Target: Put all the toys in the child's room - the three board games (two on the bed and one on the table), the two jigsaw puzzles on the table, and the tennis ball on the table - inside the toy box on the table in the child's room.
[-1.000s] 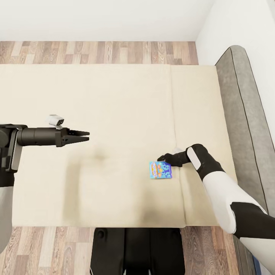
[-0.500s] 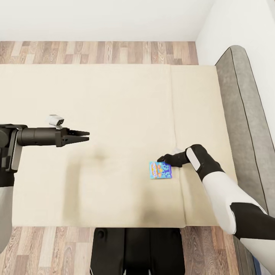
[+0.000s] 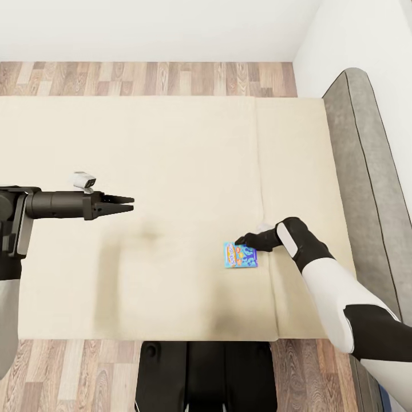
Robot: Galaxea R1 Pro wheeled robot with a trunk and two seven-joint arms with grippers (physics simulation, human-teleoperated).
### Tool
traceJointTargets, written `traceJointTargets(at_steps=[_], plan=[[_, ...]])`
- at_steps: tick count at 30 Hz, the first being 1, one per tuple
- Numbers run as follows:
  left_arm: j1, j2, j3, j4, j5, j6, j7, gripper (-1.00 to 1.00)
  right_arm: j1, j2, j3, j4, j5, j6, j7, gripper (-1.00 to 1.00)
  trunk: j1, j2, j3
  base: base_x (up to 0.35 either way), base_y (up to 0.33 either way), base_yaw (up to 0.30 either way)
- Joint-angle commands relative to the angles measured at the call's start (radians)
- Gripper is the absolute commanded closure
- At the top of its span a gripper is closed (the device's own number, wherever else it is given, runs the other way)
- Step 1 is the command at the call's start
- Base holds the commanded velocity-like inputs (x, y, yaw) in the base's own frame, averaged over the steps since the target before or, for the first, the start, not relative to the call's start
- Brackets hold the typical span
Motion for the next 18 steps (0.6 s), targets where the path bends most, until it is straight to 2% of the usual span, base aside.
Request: traceJointTargets(at_steps=[1, 18], plan=[[0.0, 0.0, 0.0, 0.0, 0.0, 0.011, -0.004, -1.0, 0.0, -0.001, 0.007, -0.001, -0.003, 0.003, 0.0, -1.0, 0.001, -0.002, -0.001, 0.0, 0.0, 0.0], [0.0, 0.0, 0.0, 0.0, 0.001, 0.011, -0.004, -1.0, 0.001, -0.003, 0.024, -0.008, -0.004, 0.003, 0.003, -1.0, 0.001, -0.002, -0.001, 0.0, 0.0, 0.0]])
